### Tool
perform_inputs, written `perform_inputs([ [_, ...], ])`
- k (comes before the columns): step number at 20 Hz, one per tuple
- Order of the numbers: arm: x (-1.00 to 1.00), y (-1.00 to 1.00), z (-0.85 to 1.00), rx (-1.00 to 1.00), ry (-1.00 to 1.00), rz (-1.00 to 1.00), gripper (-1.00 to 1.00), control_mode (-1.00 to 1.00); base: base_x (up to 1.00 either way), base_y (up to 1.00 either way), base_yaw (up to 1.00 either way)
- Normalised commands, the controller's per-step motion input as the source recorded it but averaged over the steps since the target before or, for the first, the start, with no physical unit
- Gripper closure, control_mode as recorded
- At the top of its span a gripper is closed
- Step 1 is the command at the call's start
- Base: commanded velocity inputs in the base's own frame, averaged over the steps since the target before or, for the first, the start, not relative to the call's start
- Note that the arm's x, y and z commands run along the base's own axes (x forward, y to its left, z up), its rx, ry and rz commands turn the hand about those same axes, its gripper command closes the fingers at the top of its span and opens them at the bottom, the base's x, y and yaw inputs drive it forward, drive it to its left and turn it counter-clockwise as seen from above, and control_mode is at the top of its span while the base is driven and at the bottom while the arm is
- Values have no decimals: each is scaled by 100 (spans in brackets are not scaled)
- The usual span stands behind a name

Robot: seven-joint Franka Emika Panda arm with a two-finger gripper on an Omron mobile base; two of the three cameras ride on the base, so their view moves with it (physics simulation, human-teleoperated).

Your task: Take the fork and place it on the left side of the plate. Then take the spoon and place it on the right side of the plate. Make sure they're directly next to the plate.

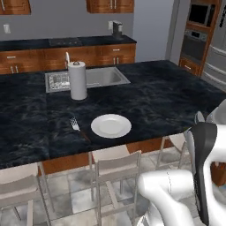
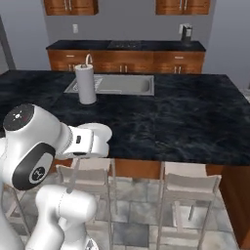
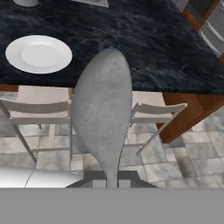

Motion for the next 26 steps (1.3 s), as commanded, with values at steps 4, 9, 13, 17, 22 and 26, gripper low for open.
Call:
perform_inputs([
  [4, 0, 0, 0, 0, 0, 0, 100, 100, 35, -36, 38],
  [9, 0, 0, 0, 0, 0, 0, 100, 100, 39, -35, 37],
  [13, 0, 0, 0, 0, 0, 0, 100, 100, 39, -34, 37],
  [17, 0, 0, 0, 0, 0, 0, 100, 100, 33, -35, 36],
  [22, 2, -8, -2, 2, 0, 7, 100, -100, 12, -28, 27],
  [26, 15, -52, -11, 12, 0, 27, 100, -100, 0, 0, 0],
])
